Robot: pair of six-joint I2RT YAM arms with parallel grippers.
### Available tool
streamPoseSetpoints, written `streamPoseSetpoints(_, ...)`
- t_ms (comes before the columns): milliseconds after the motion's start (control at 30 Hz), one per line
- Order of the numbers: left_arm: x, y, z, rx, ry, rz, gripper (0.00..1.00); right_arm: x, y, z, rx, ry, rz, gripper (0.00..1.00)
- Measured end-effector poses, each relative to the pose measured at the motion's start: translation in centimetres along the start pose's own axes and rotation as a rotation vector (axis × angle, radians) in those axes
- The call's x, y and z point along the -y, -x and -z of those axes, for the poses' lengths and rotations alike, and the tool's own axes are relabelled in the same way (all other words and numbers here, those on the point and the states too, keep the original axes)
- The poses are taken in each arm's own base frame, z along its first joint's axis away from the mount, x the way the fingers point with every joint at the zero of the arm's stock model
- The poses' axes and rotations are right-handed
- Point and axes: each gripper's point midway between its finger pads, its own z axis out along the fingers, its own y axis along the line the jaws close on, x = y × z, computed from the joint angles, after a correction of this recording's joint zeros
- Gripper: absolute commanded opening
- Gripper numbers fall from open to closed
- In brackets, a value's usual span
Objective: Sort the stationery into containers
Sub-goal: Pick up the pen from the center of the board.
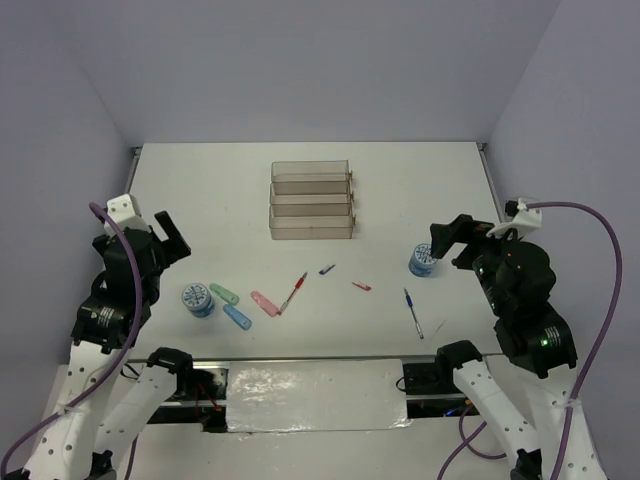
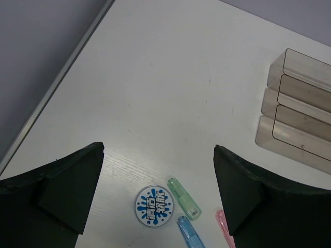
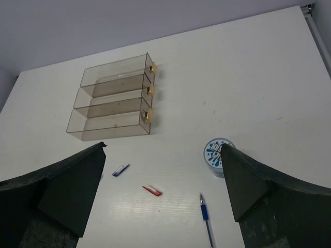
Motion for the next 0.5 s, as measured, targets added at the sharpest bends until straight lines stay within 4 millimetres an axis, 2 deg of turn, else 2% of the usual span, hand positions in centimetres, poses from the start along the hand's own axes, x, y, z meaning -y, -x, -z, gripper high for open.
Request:
streamPoseSetpoints(300,0.3,0.0,0.1,0.002,-0.013,-0.005,0.99,-0.3,-0.9,-0.2,-0.033,0.018,0.001,1.00)
streamPoseSetpoints(400,0.4,-0.1,0.2,0.001,-0.019,-0.007,0.99,-0.3,-2.3,-1.1,-0.095,0.015,0.012,1.00)
streamPoseSetpoints(500,0.5,-0.1,0.2,0.001,-0.024,-0.008,0.99,-0.4,-5.8,-3.3,-0.227,0.009,0.036,1.00)
